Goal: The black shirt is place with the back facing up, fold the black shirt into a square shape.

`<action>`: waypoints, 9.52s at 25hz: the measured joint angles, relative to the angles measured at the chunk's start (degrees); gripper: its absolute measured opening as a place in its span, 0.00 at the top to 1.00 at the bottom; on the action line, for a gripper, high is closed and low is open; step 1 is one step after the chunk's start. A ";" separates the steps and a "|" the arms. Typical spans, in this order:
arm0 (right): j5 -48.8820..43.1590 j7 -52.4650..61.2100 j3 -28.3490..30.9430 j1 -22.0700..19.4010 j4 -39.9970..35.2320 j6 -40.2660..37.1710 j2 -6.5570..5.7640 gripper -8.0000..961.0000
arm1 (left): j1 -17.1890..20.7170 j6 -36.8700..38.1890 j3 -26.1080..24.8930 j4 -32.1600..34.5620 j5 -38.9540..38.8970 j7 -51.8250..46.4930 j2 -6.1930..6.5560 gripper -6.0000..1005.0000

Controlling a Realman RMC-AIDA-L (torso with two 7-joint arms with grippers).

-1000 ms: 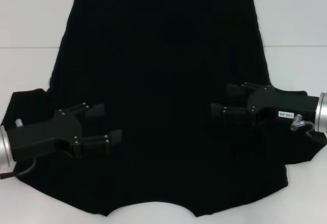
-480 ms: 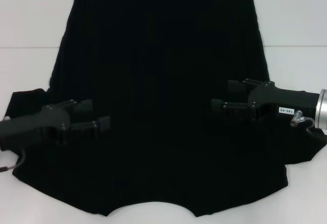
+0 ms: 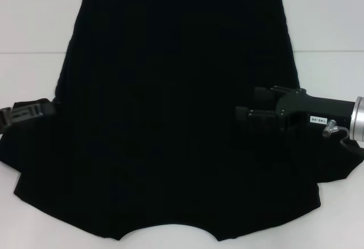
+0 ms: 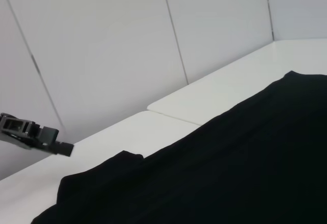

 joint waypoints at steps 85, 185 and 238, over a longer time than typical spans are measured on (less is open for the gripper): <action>0.53 2.51 1.49 -0.96 0.05 1.86 -0.17 0.05 | -6.70 -20.41 4.97 -6.05 22.68 -13.39 2.93 0.89; -23.23 60.26 5.37 -5.57 -0.33 -4.42 -13.83 0.05 | -6.07 3.72 24.95 -17.09 -9.07 53.38 -5.98 0.07; -24.52 58.89 2.92 -6.50 1.69 5.88 -13.42 0.99 | -5.47 0.81 24.53 -17.22 -9.57 51.90 -6.15 0.07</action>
